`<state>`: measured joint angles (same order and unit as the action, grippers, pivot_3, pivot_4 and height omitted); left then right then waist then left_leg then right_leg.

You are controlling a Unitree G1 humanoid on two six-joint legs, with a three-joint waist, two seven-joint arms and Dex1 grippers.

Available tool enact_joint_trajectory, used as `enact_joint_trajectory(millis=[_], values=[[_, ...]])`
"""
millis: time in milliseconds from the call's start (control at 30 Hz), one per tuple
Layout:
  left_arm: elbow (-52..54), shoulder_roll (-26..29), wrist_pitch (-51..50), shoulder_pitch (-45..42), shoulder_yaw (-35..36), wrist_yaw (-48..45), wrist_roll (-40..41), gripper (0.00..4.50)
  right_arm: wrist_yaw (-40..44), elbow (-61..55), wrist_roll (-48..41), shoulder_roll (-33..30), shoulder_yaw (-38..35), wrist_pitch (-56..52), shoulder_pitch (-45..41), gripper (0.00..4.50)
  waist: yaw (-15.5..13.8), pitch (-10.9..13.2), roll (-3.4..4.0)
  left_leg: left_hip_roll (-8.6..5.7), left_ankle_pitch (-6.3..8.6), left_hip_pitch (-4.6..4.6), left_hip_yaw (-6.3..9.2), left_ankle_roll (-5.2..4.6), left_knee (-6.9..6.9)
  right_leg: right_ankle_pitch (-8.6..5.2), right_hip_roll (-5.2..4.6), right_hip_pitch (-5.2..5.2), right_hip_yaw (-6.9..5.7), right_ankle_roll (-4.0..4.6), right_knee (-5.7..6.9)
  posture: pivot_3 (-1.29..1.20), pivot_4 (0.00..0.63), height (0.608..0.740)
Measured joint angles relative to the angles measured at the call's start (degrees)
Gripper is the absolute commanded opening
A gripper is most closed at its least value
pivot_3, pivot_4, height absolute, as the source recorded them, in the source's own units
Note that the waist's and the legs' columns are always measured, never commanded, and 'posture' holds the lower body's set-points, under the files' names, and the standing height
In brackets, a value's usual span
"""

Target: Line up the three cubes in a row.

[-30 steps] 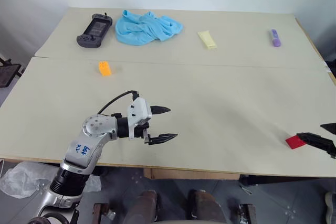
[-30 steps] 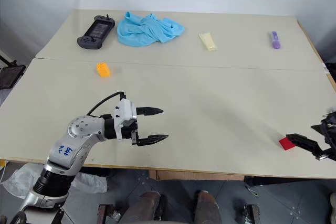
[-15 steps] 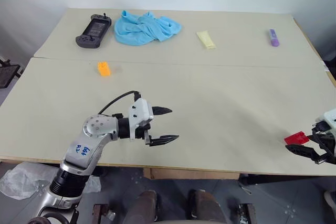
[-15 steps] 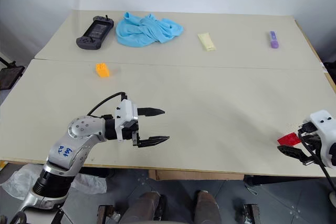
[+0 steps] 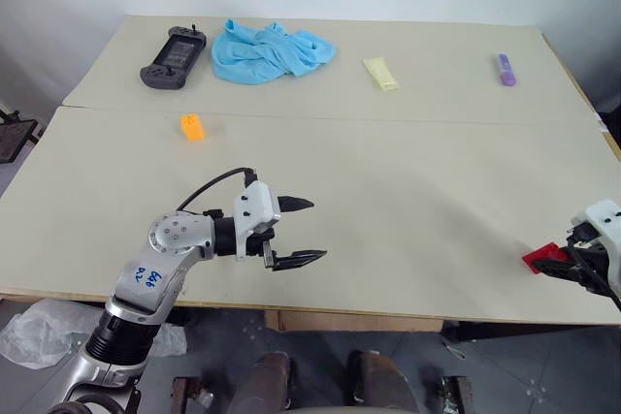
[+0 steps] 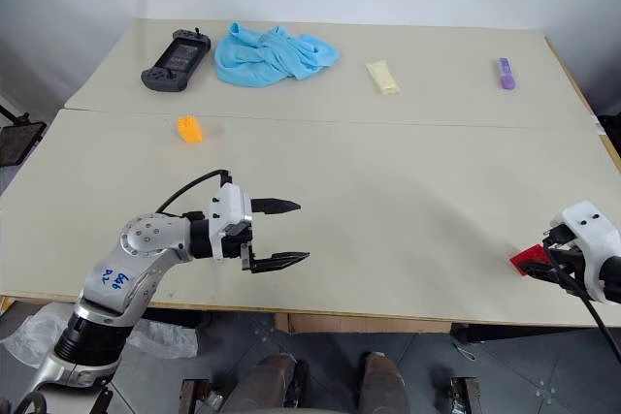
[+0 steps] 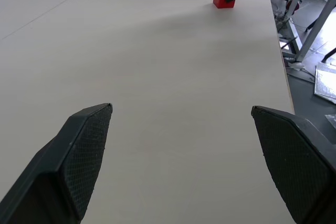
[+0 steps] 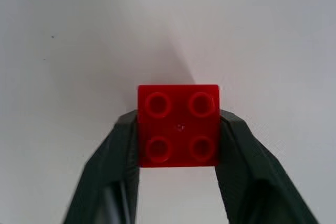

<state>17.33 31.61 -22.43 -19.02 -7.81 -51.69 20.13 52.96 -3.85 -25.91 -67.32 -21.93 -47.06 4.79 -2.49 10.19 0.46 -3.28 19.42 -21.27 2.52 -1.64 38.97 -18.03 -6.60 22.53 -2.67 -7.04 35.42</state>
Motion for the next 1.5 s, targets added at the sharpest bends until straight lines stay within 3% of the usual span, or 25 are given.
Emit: enact_joint_trajectory(millis=[100, 233, 367, 467, 767, 1067, 1367, 1500], values=[[-0.02, -0.2, 0.77, 0.36, 0.7, 0.12, 0.2, 4.5, 5.86, -0.66, -1.03, -2.9, 2.03, 2.55, -5.6, 1.49, 0.73, 0.02, 0.04, 0.05, 0.0, 0.01, 0.01, 0.03, 0.0, 0.0, 0.01, 0.0, -0.02, 0.0, 0.01, 0.0, 0.15, 0.74], [-1.64, 0.91, 3.43, 2.28, 2.4, -1.4, 0.18, 4.5, 11.44, -1.5, 1.3, -1.53, 17.01, 4.6, -28.1, 1.49, 2.47, 0.06, 0.03, 0.13, -0.01, 0.07, 0.0, 0.15, -0.01, -0.02, 0.05, 0.01, -0.03, 0.04, 0.02, 0.0, 0.15, 0.74], [-2.81, 1.98, 4.7, 3.4, 2.95, -2.34, -0.12, 4.5, 14.58, 2.81, 7.58, 6.86, 31.72, 4.57, -45.09, 1.49, 2.51, 0.1, -0.05, 0.1, -0.01, -0.03, 0.05, 0.16, 0.01, -0.04, 0.01, 0.12, -0.04, 0.07, 0.08, 0.0, 0.15, 0.74], [-2.71, 2.23, 5.34, 3.76, 3.27, -2.57, -0.1, 4.5, 18.91, 5.15, 11.56, 12.53, 40.69, 6.8, -52.6, 1.49, 2.15, 0.11, -0.04, 0.08, 0.0, -0.17, 0.19, 0.16, 0.01, -0.04, -0.01, 0.23, -0.13, 0.08, 0.08, 0.0, 0.15, 0.74], [-2.05, 2.35, 6.15, 6.72, 5.52, 0.14, -0.21, 4.5, 22.91, 19.61, 21.53, 25.14, 50.86, 14.98, -61.87, 1.49, 1.35, 0.11, -0.04, -0.03, 0.04, -0.29, 0.2, 0.1, 0.04, -0.03, -0.02, 0.29, -0.16, 0.07, 0.21, 0.0, 0.15, 0.74], [0.15, 2.96, 6.05, 8.22, 5.71, 2.11, -0.23, 4.5, 26.31, 29.97, 27.47, 29.07, 52.14, 24.83, -64.09, 1.49, 1.75, 0.11, -0.04, -0.02, 0.05, -0.27, 0.2, 0.11, 0.05, -0.03, 0.01, 0.3, -0.17, 0.07, 0.27, 0.0, 0.15, 0.74], [1.34, 3.67, 5.5, 9.43, 6.5, 2.94, -0.17, 4.5, 27.93, 33.12, 29.23, 30.92, 50.56, 28.11, -64.72, 4.43, 2.69, 0.11, -0.04, 0.0, 0.05, -0.27, 0.21, 0.14, 0.03, -0.04, 0.02, 0.35, -0.16, 0.08, 0.32, 0.0, 0.15, 0.74], [2.7, 4.73, 5.39, 10.27, 11.0, 3.36, 1.93, 4.5, 29.17, 28.63, 24.91, 29.16, 44.28, 28.28, -63.76, 4.47, 2.65, 0.12, -0.03, 0.0, 0.07, -0.28, 0.2, 0.16, 0.02, -0.04, 0.0, 0.37, -0.15, 0.09, 0.3, 0.0, 0.15, 0.74]])
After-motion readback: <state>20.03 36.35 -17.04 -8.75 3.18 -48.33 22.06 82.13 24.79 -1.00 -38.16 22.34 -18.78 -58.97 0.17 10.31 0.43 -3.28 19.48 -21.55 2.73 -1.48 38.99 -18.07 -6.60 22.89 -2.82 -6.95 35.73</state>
